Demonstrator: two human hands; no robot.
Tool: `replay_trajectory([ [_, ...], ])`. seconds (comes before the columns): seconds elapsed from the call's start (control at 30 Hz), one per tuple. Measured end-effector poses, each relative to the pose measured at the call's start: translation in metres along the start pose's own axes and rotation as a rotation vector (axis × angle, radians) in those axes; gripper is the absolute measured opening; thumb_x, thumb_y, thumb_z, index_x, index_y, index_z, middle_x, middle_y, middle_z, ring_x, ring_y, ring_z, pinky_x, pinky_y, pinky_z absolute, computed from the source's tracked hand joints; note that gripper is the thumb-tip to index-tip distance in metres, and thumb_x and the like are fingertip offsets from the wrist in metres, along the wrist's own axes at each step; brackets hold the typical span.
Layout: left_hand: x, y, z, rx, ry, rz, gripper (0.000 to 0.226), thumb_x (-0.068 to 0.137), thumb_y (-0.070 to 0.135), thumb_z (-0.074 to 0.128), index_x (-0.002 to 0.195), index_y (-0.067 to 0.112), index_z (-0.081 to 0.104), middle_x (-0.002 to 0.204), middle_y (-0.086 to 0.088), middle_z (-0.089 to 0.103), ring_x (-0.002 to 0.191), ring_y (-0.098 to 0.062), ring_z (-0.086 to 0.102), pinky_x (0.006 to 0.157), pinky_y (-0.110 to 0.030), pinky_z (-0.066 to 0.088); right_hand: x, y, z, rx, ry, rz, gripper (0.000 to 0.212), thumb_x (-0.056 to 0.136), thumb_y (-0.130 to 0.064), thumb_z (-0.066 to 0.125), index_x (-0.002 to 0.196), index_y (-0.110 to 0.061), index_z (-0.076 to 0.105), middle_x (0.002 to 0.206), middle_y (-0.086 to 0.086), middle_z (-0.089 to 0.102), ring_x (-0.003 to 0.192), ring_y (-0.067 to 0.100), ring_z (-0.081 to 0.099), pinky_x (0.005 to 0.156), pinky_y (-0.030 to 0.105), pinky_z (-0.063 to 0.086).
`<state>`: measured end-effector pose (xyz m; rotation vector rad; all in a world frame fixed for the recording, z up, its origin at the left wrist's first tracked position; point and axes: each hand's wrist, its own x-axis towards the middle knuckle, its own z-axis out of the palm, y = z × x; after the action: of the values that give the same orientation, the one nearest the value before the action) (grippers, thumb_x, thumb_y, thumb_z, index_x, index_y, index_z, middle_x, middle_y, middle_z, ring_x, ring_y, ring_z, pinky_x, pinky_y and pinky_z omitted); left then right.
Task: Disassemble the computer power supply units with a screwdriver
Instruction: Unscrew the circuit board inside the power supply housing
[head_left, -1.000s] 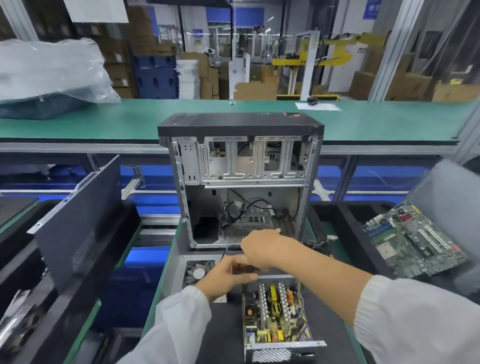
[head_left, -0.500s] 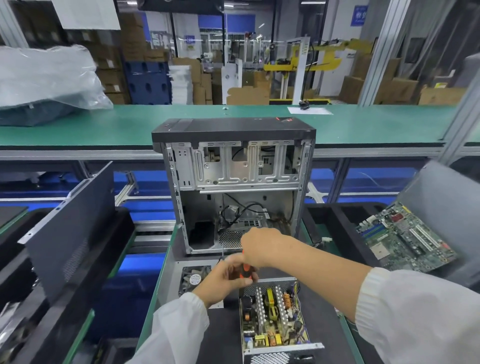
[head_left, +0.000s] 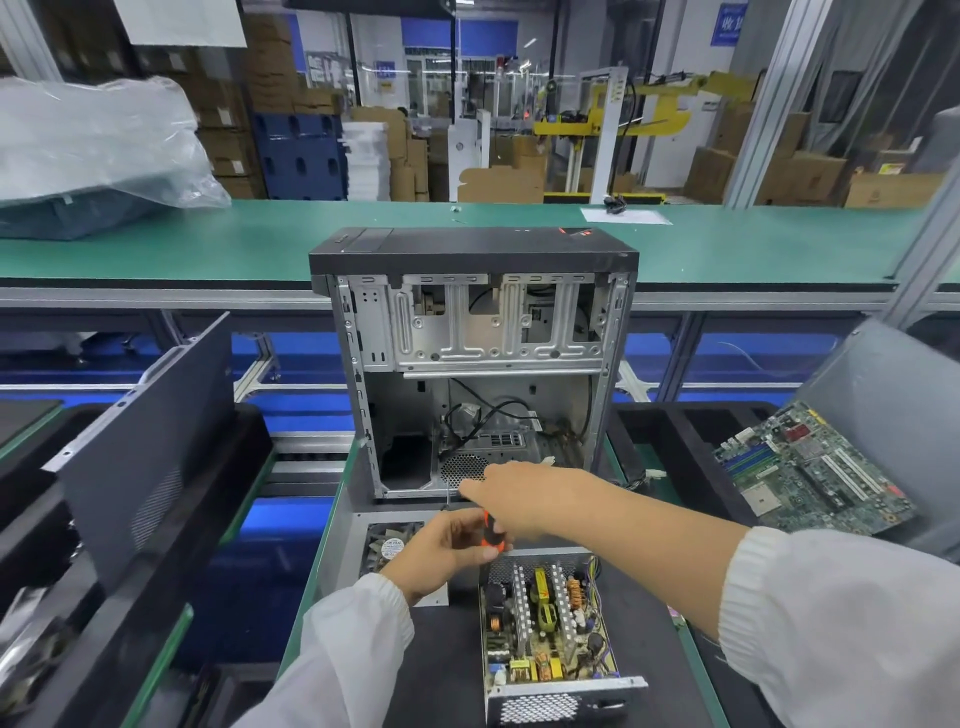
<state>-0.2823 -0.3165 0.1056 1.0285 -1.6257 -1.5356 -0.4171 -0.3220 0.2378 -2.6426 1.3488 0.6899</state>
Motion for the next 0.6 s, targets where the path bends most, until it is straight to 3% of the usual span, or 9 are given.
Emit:
replay_trajectory([
  [0.07, -0.001, 0.000, 0.001, -0.011, 0.005, -0.001, 0.021, 0.091, -0.005, 0.061, 0.112, -0.004, 0.062, 0.108, -0.018, 0.070, 0.106, -0.024, 0.066, 0.095, -0.028, 0.049, -0.005, 0.001, -0.003, 0.040, -0.012, 0.013, 0.034, 0.096, -0.021, 0.055, 0.126, -0.012, 0.041, 0.113, 0.013, 0.051, 0.097, 0.030, 0.057, 0.067, 0.038, 0.042],
  [0.17, -0.004, 0.000, 0.000, 0.006, 0.021, 0.011, 0.023, 0.091, -0.006, 0.060, 0.111, 0.003, 0.066, 0.106, -0.016, 0.071, 0.107, -0.027, 0.066, 0.098, -0.030, 0.049, -0.008, 0.001, -0.009, 0.053, 0.005, 0.117, 0.056, 0.094, -0.051, 0.050, 0.125, -0.005, 0.048, 0.117, 0.012, 0.054, 0.101, 0.031, 0.058, 0.070, 0.035, 0.041],
  [0.27, -0.005, -0.001, -0.002, 0.016, 0.028, 0.010, 0.026, 0.091, -0.005, 0.061, 0.116, 0.001, 0.062, 0.108, -0.018, 0.069, 0.107, -0.024, 0.067, 0.095, -0.025, 0.048, -0.003, -0.006, -0.002, 0.049, 0.093, 0.172, 0.039, 0.098, -0.037, 0.048, 0.118, -0.004, 0.056, 0.117, 0.012, 0.061, 0.102, 0.031, 0.060, 0.072, 0.037, 0.042],
  [0.37, -0.005, -0.001, -0.004, -0.010, 0.004, 0.006, 0.024, 0.091, -0.003, 0.063, 0.115, -0.005, 0.061, 0.111, -0.022, 0.068, 0.110, -0.027, 0.064, 0.099, -0.029, 0.048, 0.001, -0.010, 0.002, 0.099, 0.095, 0.141, 0.032, 0.098, -0.026, 0.050, 0.122, -0.006, 0.047, 0.118, 0.015, 0.057, 0.104, 0.033, 0.058, 0.070, 0.038, 0.039],
  [0.47, -0.003, -0.002, -0.005, -0.035, -0.013, -0.002, 0.024, 0.091, -0.001, 0.063, 0.115, -0.007, 0.061, 0.113, -0.022, 0.068, 0.112, -0.029, 0.064, 0.103, -0.032, 0.047, 0.002, -0.005, -0.002, 0.109, 0.008, 0.069, 0.038, 0.091, -0.010, 0.059, 0.124, -0.009, 0.041, 0.113, 0.015, 0.058, 0.098, 0.032, 0.059, 0.065, 0.038, 0.040],
  [0.6, -0.002, -0.007, -0.002, -0.072, 0.009, -0.020, 0.027, 0.089, -0.005, 0.063, 0.116, -0.004, 0.062, 0.112, -0.017, 0.070, 0.109, -0.027, 0.067, 0.096, -0.029, 0.050, 0.001, -0.003, -0.005, 0.079, 0.002, -0.032, 0.038, 0.092, -0.002, 0.053, 0.125, -0.012, 0.038, 0.102, 0.013, 0.053, 0.082, 0.029, 0.056, 0.062, 0.038, 0.043],
])
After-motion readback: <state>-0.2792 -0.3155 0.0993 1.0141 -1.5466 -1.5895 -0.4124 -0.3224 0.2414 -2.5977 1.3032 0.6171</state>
